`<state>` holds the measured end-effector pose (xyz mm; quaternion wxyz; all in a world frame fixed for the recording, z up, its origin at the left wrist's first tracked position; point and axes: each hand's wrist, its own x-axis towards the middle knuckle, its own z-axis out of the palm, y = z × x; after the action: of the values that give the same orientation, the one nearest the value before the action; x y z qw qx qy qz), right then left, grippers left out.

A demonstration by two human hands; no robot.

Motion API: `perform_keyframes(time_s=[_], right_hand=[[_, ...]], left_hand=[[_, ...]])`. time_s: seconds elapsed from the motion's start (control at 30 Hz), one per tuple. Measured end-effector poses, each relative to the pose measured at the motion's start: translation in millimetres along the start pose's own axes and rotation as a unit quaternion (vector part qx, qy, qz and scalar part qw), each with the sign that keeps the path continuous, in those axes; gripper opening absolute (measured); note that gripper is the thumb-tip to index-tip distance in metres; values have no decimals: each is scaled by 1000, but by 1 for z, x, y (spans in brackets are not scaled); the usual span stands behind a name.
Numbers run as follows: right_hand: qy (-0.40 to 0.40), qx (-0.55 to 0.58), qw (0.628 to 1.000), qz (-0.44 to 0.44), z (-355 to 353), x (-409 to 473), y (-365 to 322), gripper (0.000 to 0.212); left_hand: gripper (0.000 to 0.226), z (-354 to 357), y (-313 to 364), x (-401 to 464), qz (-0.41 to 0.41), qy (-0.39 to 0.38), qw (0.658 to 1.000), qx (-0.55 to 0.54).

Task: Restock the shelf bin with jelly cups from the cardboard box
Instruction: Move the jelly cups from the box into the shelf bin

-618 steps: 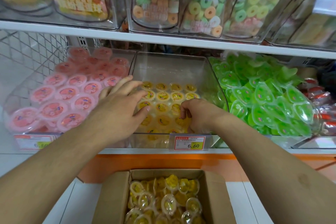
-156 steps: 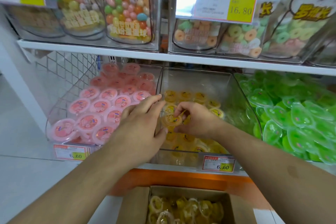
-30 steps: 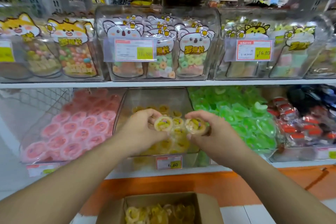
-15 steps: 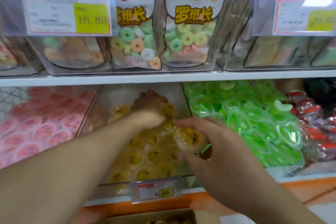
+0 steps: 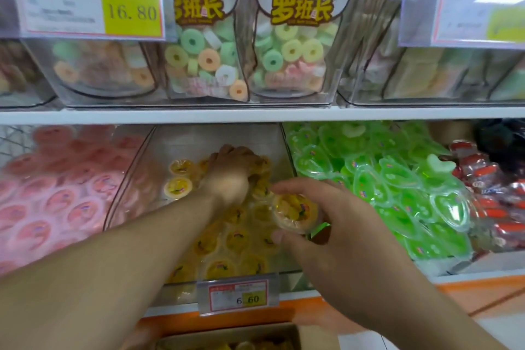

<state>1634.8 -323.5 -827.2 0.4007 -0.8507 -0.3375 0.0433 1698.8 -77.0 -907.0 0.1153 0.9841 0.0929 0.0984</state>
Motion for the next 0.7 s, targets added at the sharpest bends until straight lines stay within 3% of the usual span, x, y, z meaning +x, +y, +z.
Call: perform_keyframes(time_s=[0.27,0.47,0.7], right_hand=[[1,19,1000,4,2,2,0,48],[-6,66,998,6,17,5,-11,48],[-15,51,997,55,51,20,-23,57]], left_hand=[[55,-15,2,-13,-1,-51,999,4],[47,-68,-6,-62,-11,2,1000,-11],[58,-118,-40,-156,-53,50,997,18]])
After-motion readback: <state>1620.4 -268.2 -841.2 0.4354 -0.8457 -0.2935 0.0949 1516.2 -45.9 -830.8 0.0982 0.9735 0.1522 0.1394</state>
